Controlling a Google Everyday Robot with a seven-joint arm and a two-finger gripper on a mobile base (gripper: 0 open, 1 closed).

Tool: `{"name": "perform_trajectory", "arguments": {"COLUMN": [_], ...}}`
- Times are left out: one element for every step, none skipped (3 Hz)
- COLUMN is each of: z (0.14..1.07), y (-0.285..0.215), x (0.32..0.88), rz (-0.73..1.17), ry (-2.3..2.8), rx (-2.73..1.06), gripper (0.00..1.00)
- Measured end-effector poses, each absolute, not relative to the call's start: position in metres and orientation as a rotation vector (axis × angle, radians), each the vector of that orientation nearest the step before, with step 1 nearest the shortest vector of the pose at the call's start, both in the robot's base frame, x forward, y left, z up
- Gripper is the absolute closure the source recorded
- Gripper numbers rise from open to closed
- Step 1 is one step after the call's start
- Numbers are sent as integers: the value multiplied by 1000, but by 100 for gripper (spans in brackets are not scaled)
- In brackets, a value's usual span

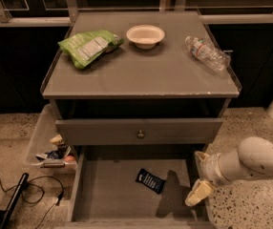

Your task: Pick rxbar blueberry from middle drawer and place on counter

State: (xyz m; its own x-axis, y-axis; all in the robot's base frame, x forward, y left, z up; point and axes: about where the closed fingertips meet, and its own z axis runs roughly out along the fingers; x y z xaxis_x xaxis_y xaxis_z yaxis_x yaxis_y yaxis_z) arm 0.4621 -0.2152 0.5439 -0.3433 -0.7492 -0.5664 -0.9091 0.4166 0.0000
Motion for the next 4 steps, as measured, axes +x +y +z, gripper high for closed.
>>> {"name": "perform_trajectory", "arguments": {"z": [526,499,477,452], "y": [-206,-180,-158,-144], "x": [467,480,491,502], "rz": [441,464,484,523], "ry": [2170,2095,2045,2008], "rx": [-1386,-1372,-1361,-1327], "gripper": [0,0,0,0]}}
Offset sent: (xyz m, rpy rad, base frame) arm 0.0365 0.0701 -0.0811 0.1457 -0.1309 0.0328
